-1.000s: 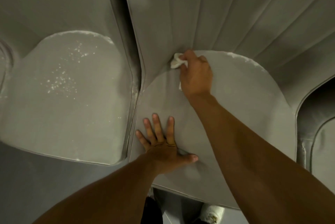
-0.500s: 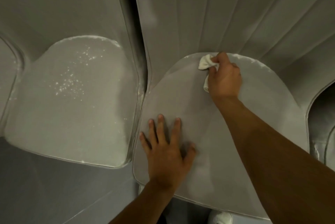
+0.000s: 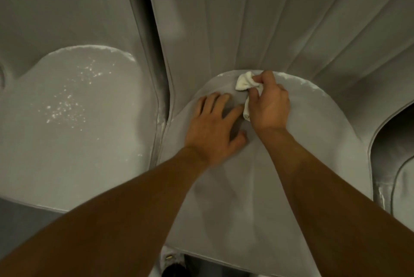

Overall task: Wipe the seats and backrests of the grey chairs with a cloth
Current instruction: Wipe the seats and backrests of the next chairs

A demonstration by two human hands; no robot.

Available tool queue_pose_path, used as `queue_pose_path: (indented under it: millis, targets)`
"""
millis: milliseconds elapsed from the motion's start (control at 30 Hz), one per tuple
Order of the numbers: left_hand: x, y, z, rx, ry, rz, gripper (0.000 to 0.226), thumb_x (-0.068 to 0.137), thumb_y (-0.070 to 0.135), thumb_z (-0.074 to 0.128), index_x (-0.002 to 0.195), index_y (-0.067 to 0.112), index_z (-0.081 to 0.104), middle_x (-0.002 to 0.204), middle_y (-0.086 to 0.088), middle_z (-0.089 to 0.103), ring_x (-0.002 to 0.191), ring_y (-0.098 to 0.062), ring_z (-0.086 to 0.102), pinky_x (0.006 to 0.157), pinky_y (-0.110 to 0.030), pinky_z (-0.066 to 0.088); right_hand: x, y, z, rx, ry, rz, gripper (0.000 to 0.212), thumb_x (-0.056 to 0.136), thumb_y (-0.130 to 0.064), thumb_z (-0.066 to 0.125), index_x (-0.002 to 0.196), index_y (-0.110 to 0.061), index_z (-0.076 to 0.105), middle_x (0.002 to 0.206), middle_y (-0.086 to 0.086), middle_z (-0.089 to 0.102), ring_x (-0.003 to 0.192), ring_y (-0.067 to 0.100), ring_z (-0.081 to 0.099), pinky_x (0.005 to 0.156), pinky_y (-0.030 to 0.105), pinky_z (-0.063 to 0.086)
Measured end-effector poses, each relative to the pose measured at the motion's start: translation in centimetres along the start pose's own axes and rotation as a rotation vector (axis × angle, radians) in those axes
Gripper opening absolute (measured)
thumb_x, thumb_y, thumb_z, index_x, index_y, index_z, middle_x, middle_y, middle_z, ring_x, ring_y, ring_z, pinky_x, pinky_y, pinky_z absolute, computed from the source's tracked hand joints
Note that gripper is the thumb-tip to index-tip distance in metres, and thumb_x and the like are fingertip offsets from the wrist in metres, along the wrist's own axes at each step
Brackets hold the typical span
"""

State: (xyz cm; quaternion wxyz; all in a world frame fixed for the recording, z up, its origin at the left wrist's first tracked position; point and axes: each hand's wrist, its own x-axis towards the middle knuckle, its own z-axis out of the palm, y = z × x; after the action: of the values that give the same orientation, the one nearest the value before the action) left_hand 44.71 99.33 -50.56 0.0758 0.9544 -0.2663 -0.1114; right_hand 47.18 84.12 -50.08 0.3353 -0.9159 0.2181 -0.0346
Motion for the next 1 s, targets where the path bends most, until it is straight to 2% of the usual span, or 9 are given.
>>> queue_pose_path:
  millis: [100, 200, 333, 467, 533, 633, 733, 867, 1000]
  targets:
    - [0.0, -0.3, 0.7, 0.023, 0.018, 0.002, 0.066, 0.095, 0.065, 0.033, 0.152, 0.032, 0.039, 0.161, -0.008, 0.031, 0.152, -0.033, 0.018, 0.123, -0.056, 0.011, 0.2, 0.0, -0.1, 0.053, 0.031, 0.066, 0.015, 0.094, -0.021, 0.059, 0.109, -0.021, 0.059, 0.100, 0.007, 0.067, 0.098, 0.027, 0.059, 0.072, 0.028, 0.033]
    - [0.1, -0.4, 1.3, 0.034, 0.039, -0.003, 0.067, 0.096, 0.066, 0.034, 0.152, 0.030, 0.039, 0.159, -0.008, 0.035, 0.151, -0.032, 0.022, 0.123, -0.056, 0.011, 0.6, -1.3, 0.6, 0.092, 0.047, 0.068, 0.014, 0.094, -0.023, 0.059, 0.108, -0.022, 0.061, 0.100, 0.004, 0.069, 0.097, 0.025, 0.061, 0.075, 0.029, 0.040]
    - [0.4, -0.4, 1.6, 0.014, 0.080, -0.003, 0.069, 0.093, 0.064, 0.044, 0.148, 0.023, 0.048, 0.149, -0.011, 0.049, 0.143, -0.033, 0.035, 0.122, -0.056, 0.018, 0.5, -3.3, 1.9, -0.014, -0.108, -0.211, 0.017, 0.092, -0.018, 0.059, 0.108, -0.019, 0.063, 0.098, 0.009, 0.066, 0.093, 0.027, 0.061, 0.078, 0.038, 0.049]
    - [0.7, -0.5, 1.3, 0.017, 0.063, 0.004, 0.066, 0.094, 0.062, 0.040, 0.147, 0.024, 0.049, 0.147, -0.009, 0.046, 0.143, -0.033, 0.033, 0.123, -0.054, 0.014, 1.4, -2.1, 1.0, -0.046, -0.338, -0.432, 0.024, 0.086, -0.012, 0.061, 0.107, -0.022, 0.065, 0.101, 0.009, 0.065, 0.092, 0.027, 0.062, 0.081, 0.041, 0.052]
    - [0.7, -0.5, 1.3, 0.027, 0.034, 0.003, 0.063, 0.094, 0.062, 0.038, 0.146, 0.028, 0.049, 0.150, -0.008, 0.044, 0.143, -0.033, 0.033, 0.124, -0.054, 0.012, 2.1, -1.2, 0.4, -0.100, -0.289, -0.406, 0.023, 0.086, -0.013, 0.060, 0.107, -0.023, 0.064, 0.099, 0.009, 0.066, 0.090, 0.028, 0.062, 0.077, 0.039, 0.051]
    - [0.7, -0.7, 1.8, 0.036, 0.025, 0.004, 0.060, 0.094, 0.063, 0.038, 0.143, 0.031, 0.051, 0.156, -0.008, 0.041, 0.147, -0.033, 0.030, 0.124, -0.055, 0.011, 1.8, -1.2, 0.3, -0.108, -0.083, -0.224, 0.018, 0.091, -0.015, 0.059, 0.108, -0.020, 0.063, 0.093, 0.012, 0.066, 0.087, 0.030, 0.061, 0.073, 0.038, 0.050]
    - [0.7, -0.9, 2.4, 0.030, 0.078, 0.010, 0.064, 0.091, 0.063, 0.049, 0.144, 0.026, 0.050, 0.151, -0.009, 0.045, 0.145, -0.033, 0.032, 0.123, -0.057, 0.017, 0.8, -2.2, 1.4, -0.086, 0.022, -0.126, 0.017, 0.092, -0.014, 0.061, 0.107, -0.019, 0.065, 0.091, 0.011, 0.063, 0.086, 0.028, 0.060, 0.072, 0.034, 0.046]
    - [0.8, -1.0, 2.9, 0.027, 0.119, 0.016, 0.070, 0.089, 0.062, 0.055, 0.146, 0.022, 0.047, 0.144, -0.011, 0.048, 0.142, -0.034, 0.034, 0.122, -0.059, 0.019, 1.4, -2.4, 2.6, 0.043, -0.068, -0.171, 0.015, 0.090, -0.016, 0.061, 0.102, -0.023, 0.065, 0.096, 0.005, 0.065, 0.084, 0.021, 0.061, 0.072, 0.028, 0.044]
    - [0.9, -0.9, 2.4, 0.030, 0.101, 0.005, 0.064, 0.092, 0.059, 0.047, 0.144, 0.023, 0.046, 0.142, -0.013, 0.048, 0.138, -0.035, 0.034, 0.123, -0.056, 0.016, 2.0, -2.5, 2.3, 0.115, -0.261, -0.300, 0.017, 0.085, -0.016, 0.063, 0.097, -0.027, 0.064, 0.099, 0.000, 0.068, 0.090, 0.018, 0.063, 0.080, 0.037, 0.052]
